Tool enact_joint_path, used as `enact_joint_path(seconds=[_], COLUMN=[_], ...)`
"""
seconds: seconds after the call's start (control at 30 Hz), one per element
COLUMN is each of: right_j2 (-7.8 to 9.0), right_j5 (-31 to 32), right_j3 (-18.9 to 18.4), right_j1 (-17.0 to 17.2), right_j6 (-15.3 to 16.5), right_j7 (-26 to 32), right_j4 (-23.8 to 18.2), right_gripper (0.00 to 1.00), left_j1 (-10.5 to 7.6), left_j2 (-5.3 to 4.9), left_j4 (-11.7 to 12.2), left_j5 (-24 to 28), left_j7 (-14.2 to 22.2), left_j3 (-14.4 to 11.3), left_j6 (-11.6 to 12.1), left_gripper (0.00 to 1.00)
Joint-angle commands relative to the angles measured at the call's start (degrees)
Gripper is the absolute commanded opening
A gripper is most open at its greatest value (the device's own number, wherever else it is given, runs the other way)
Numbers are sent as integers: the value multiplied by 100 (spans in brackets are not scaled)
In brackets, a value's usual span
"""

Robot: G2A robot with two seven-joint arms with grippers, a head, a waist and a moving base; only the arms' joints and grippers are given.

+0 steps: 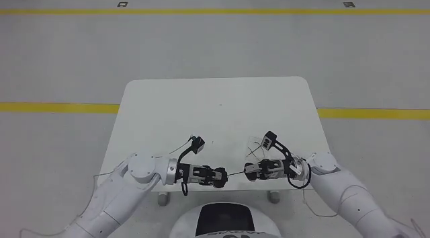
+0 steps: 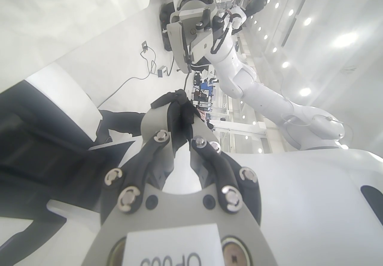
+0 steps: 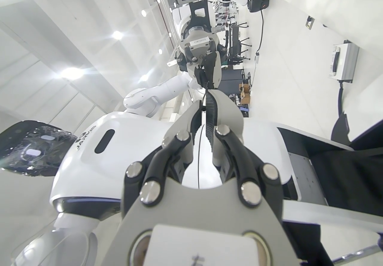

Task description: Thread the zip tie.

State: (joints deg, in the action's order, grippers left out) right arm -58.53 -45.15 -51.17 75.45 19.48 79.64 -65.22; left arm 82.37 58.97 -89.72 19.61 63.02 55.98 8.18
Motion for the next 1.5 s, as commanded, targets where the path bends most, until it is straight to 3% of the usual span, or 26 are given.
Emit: enact_joint_path(seconds=[0.0,0.23,0.33,0.4,0.6,0.63,0.7,0.87,1.2,1.33,1.47], right_j2=[-3,-17,-20,-22,-27,-27,-29,-40,-83,-125,-125], right_j5=[6,23,30,36,44,47,51,-44,-231,-378,-378], right_j3=[10,39,45,48,10,0,-20,-66,18,194,194], right_j1=[-9,-33,-34,-32,-9,-3,13,56,49,-20,-20], right_j6=[0,0,0,0,0,0,0,0,0,0,0], right_j7=[0,0,0,0,0,0,0,0,0,0,0], right_j4=[4,-7,-15,-20,-22,-25,-33,-18,31,99,99], right_gripper=[6,12,9,0,0,0,0,0,0,0,0], left_j1=[0,0,0,0,0,0,0,0,-193,-274,-291], left_j2=[0,0,0,0,0,0,0,0,39,103,111], left_j4=[0,0,0,0,0,0,0,0,60,120,138], left_j5=[0,0,0,0,0,0,0,0,101,239,239], left_j7=[0,0,0,0,0,0,0,0,-86,-375,-397], left_j3=[0,0,0,0,0,0,0,0,-347,-572,-602], left_j6=[0,0,0,0,0,0,0,0,-36,-62,-43], left_gripper=[0,0,0,0,0,29,100,100,100,100,100])
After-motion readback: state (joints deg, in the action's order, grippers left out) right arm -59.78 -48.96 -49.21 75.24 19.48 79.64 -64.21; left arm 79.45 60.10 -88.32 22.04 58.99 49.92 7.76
